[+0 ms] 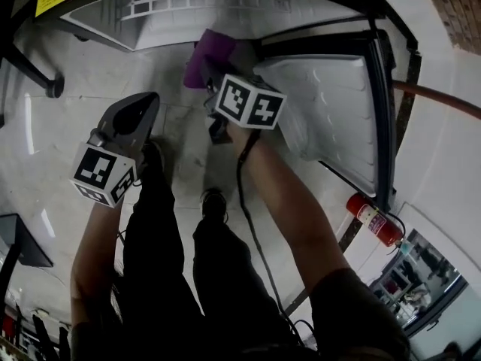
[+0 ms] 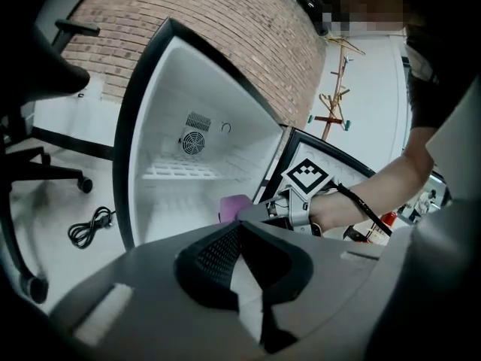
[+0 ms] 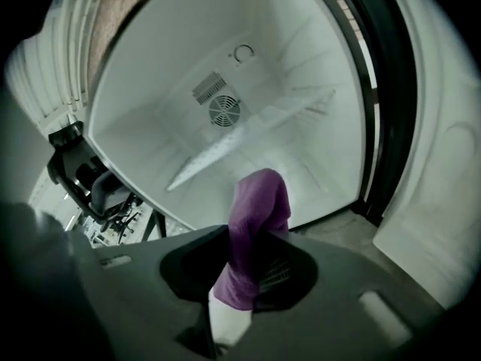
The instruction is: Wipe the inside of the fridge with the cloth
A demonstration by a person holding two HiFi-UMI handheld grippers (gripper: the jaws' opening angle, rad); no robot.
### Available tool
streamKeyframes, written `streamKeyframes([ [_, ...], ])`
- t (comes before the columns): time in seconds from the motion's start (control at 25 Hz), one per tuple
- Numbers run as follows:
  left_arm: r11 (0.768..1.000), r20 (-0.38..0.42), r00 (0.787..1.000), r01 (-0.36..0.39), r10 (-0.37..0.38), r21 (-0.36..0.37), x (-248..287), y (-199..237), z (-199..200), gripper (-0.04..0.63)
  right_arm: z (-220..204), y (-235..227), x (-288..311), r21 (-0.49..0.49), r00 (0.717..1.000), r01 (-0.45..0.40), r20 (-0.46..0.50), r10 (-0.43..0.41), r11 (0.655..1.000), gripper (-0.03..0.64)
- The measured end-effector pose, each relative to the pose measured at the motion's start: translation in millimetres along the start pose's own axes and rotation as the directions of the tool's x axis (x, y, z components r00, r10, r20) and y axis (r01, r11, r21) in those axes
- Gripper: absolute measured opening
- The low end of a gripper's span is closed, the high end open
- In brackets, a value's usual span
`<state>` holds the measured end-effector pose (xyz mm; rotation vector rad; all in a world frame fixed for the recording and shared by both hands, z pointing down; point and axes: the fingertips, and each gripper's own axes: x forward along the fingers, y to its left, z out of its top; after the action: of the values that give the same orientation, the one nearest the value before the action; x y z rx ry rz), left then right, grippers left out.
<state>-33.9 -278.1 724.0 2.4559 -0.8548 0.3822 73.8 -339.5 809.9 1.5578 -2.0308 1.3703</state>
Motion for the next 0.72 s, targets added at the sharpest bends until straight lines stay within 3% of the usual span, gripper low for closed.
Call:
streamKeyframes([
  [0.28,0.999,-0.015,1.0,0.006,-0.005,0.035,-57.5,-73.6,101.5,0.017,31.3,86.0,-138.0,0.004,0.997,-0.067,-0.036,0.067,0.998,0.078],
  [0.52,0.998,0.085,0.996,-0.018,0.012,0.062,-92.8,-123.4,215.3,0.017,76.0,129.0,-252.2,-0.019,0.998,-0.065,-0.012,0.065,0.998,0.078],
  [0.72,0.998,0.138,0.99,-0.028,0.021,0.053,-123.7,-175.6,279.4,0.017,109.5,169.6,-327.8,-0.071,0.995,-0.096,0.008,0.096,0.993,0.078],
])
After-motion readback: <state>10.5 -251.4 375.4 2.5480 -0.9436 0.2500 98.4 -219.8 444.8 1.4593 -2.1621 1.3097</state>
